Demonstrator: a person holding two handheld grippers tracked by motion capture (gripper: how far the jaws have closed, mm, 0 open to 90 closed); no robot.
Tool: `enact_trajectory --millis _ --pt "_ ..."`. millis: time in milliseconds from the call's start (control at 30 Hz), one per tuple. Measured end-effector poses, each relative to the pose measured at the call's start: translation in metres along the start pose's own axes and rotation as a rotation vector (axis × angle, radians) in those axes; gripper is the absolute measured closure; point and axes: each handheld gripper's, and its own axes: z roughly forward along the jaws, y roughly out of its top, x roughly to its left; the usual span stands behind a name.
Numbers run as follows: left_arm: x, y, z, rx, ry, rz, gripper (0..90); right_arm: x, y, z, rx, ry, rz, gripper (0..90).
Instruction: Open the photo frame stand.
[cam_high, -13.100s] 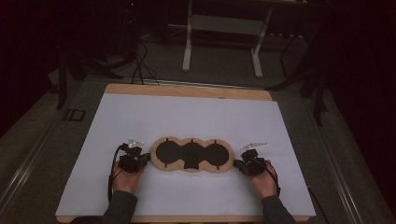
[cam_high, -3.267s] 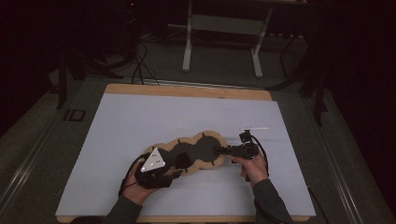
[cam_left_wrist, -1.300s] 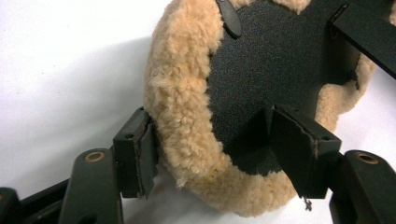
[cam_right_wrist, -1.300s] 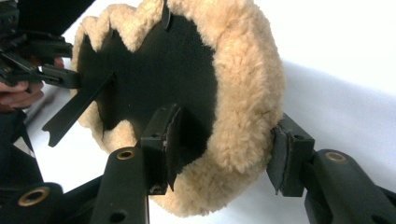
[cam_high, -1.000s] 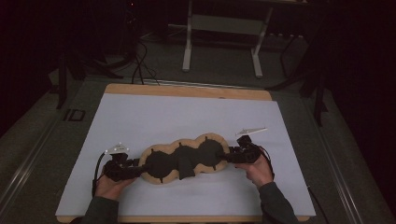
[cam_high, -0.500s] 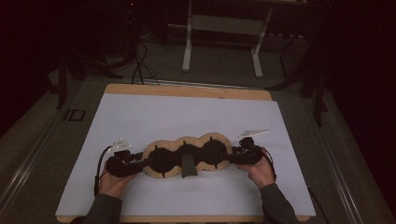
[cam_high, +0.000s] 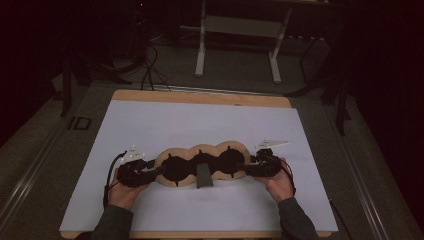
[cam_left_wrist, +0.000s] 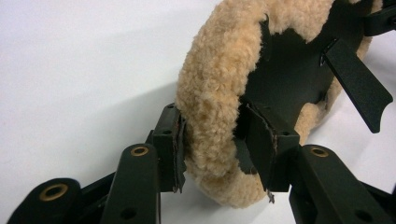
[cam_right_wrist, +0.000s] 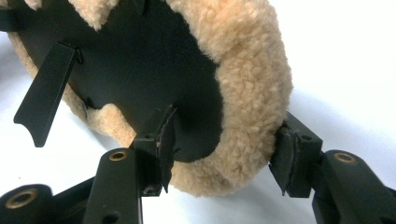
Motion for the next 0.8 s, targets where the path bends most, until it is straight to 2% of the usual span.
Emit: enact_trajectory --millis 200,400,667,800 --pt "0.002 0.007 0.004 0.0 0.017 0.034 58.7 0.0 0.001 0.0 -0.014 -0.019 -0.005 45.4" --pt "0.004 0.014 0.012 -0.019 0.031 0.044 58.4 -0.005 0.001 0.001 -0.015 -0.032 0.01 45.4" --pt "0.004 0.026 0.018 -0.06 0.066 0.095 58.0 -0.012 0.002 0.002 -0.046 -0.046 0.023 45.4" --pt "0.007 0.029 0.019 -0.077 0.084 0.108 57.8 -0.013 0.004 0.005 -0.059 -0.051 0.03 45.4"
